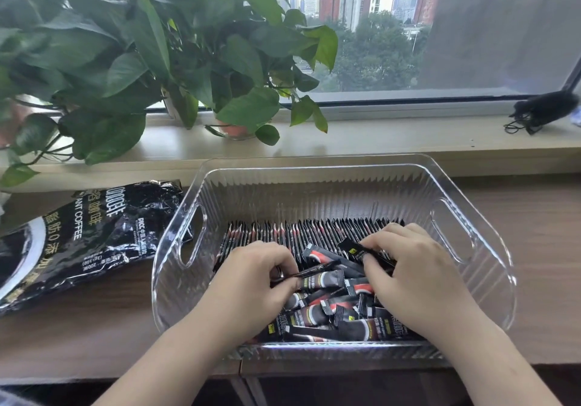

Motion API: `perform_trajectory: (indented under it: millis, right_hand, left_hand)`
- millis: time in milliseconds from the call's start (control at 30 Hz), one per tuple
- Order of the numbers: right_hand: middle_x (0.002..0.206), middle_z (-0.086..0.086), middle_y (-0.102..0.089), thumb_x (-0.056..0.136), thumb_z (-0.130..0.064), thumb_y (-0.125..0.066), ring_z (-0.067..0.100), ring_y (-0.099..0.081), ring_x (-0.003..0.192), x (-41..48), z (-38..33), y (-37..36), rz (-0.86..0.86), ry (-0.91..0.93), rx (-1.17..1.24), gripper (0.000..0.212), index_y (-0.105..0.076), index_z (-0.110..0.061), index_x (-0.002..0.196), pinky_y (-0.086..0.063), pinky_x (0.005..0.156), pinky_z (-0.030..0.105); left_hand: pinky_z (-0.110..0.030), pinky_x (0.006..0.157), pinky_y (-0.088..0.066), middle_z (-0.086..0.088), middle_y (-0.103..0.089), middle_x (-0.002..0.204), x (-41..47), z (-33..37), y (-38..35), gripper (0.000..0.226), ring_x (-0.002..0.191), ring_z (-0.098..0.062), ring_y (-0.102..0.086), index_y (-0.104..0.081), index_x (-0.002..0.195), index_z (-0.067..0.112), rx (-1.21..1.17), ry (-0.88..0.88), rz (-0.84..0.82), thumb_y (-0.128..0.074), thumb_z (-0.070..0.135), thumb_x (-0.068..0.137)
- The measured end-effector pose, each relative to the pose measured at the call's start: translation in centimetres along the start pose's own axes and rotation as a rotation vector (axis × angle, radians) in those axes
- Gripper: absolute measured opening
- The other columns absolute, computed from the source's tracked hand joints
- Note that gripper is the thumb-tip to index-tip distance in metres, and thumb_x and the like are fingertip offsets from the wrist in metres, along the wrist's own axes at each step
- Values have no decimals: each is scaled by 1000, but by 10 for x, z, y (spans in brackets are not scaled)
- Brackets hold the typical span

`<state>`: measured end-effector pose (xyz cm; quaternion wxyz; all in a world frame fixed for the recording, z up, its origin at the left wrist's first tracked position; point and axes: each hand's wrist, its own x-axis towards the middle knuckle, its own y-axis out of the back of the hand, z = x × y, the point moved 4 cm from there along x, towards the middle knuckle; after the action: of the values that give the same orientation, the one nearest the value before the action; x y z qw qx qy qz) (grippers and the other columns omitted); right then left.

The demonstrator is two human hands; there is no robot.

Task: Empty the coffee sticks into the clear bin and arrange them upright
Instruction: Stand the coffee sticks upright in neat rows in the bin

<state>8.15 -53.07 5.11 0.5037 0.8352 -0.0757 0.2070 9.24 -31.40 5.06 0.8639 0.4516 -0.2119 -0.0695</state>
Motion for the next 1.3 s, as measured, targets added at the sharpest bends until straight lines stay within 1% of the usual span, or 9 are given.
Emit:
perform_trajectory:
  millis: [233, 333, 400, 533, 733, 867, 1000, 1100, 1300]
  right_hand:
    - [70, -24, -57, 80, -8, -80, -10, -57, 76, -1, -9, 10, 63, -20, 137, 20, -70, -26, 81, -37, 68, -1]
    - [64, -17, -65, 83, -11, -79, -3, -65, 66, -1, -11, 22, 106, -125, 332, 18, -70, -27, 79, -45, 57, 6]
    - [63, -9, -69, 86, -12, -76, 4, -63, 52, 3, -14, 27, 65, -231, 588, 15, -72, -23, 77, -47, 49, 13]
    - [71, 4, -74, 88, -15, -75, 13, -68, 62, 15, -29, 18, -170, -344, 838, 8, -72, -16, 80, -54, 62, 19]
    - [77, 9, -76, 89, -12, -74, 21, -76, 72, 21, -39, -4, -282, -352, 872, 10, -71, -2, 87, -62, 72, 28]
    - [78, 13, -76, 88, -8, -74, 24, -75, 72, 19, -31, -4, -236, -434, 948, 9, -71, -1, 84, -60, 67, 25]
    - [77, 15, -75, 86, -6, -74, 28, -76, 74, 15, -28, -7, -244, -493, 1022, 8, -71, -2, 80, -60, 66, 25]
    - [78, 15, -75, 85, -5, -76, 28, -76, 73, 14, -28, -7, -243, -500, 1047, 6, -72, -3, 81, -60, 64, 25]
    - [79, 12, -76, 80, -7, -81, 27, -76, 75, 12, -26, -10, -240, -506, 1009, 15, -71, -3, 91, -61, 69, 31]
  left_hand:
    - [-17, 56, -52, 12, -71, 71, 1, -2, 12, 14, 68, -6, -67, -72, 76, 28, -304, 218, 115, -79, 18, 82]
    - [-18, 56, -54, 3, -75, 72, 4, -5, 14, 9, 68, -11, -71, -76, 79, 20, -536, 368, 160, -81, 12, 80]
    - [-15, 59, -52, -2, -75, 71, 4, -5, 13, 6, 67, -12, -71, -76, 80, 14, -657, 426, 165, -81, 10, 79]
    - [-17, 61, -50, -5, -76, 75, 6, 0, 7, 5, 68, -11, -71, -74, 82, 9, -798, 454, 84, -79, 8, 81]
    - [-21, 54, -50, -2, -70, 69, 3, 4, 1, 7, 64, -11, -66, -68, 82, 6, -908, 440, -23, -71, 7, 87]
    - [-35, 65, -57, -20, -72, 87, 3, 4, -2, 4, 78, -28, -71, -68, 88, 4, -1040, 445, -97, -70, 7, 88]
    - [-47, 76, -51, -16, -71, 86, 2, 5, -6, 11, 82, -30, -69, -71, 82, 13, -1050, 419, -168, -77, 22, 78]
    - [-46, 76, -53, -9, -73, 83, 2, 7, -6, 14, 83, -22, -69, -73, 78, 19, -1024, 425, -185, -84, 23, 70]
    - [-43, 73, -53, -15, -75, 86, 0, 7, -6, 23, 82, -31, -66, -73, 73, 20, -1007, 464, -183, -90, 17, 58]
